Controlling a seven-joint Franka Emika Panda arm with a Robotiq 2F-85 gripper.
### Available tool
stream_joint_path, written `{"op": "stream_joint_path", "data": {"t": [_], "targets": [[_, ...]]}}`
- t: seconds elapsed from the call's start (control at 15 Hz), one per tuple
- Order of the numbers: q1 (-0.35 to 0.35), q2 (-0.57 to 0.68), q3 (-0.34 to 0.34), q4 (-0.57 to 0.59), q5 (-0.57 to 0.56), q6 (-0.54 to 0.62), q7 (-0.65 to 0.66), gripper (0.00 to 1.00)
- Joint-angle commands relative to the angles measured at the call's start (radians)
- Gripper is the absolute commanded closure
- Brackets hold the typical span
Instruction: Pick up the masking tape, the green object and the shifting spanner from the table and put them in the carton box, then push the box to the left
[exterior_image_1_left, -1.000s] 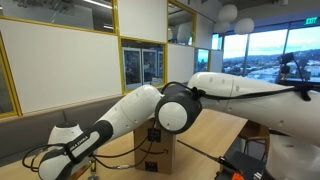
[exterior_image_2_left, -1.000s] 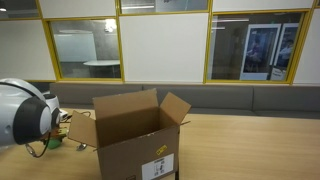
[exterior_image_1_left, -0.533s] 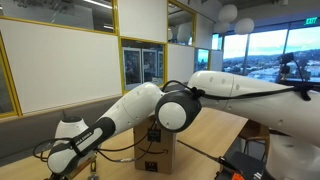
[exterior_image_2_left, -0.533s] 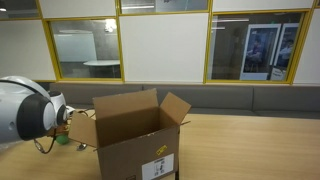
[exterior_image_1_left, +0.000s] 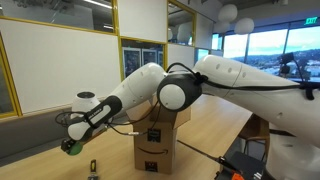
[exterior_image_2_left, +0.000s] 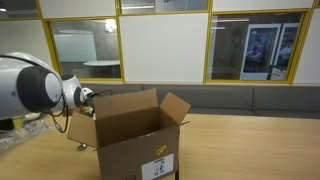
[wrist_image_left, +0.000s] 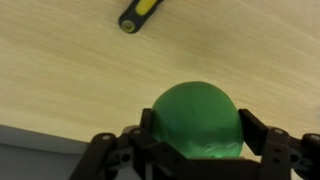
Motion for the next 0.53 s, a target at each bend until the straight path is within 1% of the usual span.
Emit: {"op": "stream_joint_path", "data": {"t": [0.0, 0.4, 0.47], "targets": [[0.018, -0.204, -0.108, -0.236, -0.023, 0.065, 0.107, 0.4], [0.058, -0.449, -0.266, -0.475, -0.042, 0.075, 0.17, 0.4], [0.038, -0.492, -0.251, -0.511, -0.108, 0.071, 0.209, 0.4]]}}
